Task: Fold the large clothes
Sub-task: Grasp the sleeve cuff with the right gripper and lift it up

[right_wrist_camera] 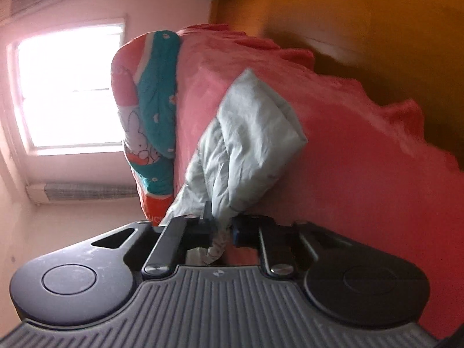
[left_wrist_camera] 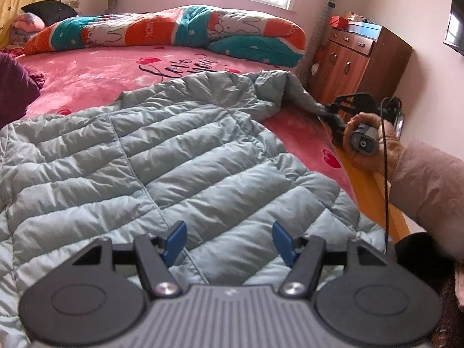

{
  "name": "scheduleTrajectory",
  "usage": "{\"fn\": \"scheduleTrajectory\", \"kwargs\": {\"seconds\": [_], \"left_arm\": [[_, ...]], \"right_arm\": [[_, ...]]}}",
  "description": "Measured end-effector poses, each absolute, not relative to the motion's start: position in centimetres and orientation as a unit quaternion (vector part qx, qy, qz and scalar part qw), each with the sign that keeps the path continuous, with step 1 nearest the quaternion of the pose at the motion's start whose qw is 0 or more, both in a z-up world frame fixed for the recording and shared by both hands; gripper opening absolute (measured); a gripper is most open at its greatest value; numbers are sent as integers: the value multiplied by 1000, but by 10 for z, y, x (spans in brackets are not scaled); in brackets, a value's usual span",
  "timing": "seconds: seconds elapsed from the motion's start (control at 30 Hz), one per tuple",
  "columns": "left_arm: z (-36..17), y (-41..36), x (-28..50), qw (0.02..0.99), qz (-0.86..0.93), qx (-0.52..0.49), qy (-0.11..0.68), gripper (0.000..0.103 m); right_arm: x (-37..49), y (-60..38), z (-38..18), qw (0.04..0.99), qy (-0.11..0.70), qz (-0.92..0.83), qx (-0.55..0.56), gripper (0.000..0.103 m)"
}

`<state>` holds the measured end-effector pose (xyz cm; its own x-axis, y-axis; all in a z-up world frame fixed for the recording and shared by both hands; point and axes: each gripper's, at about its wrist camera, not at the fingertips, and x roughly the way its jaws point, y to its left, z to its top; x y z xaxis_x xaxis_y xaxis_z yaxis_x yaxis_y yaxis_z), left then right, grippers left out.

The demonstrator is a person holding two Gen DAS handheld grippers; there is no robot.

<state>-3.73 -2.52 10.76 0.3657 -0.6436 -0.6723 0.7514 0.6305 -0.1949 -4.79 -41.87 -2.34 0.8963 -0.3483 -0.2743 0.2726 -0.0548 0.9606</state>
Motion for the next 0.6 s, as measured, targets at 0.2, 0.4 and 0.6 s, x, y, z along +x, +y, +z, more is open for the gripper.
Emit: {"fn": "scheduleTrajectory", "kwargs": {"seconds": [0.2,0.4,0.6], "left_arm": [[107,-20,-35,830,-417,59,367,66],[112,-15,-31,840,-408,49,354,67],[113,-13,-22,857,-376,65,347,71]], "right_arm": [[-39,-429,47,804,13,-241,544,9],[-24,-425,116,875,26,-229,425,8],[-3,-405,166,922,38,-201,328,8]]}}
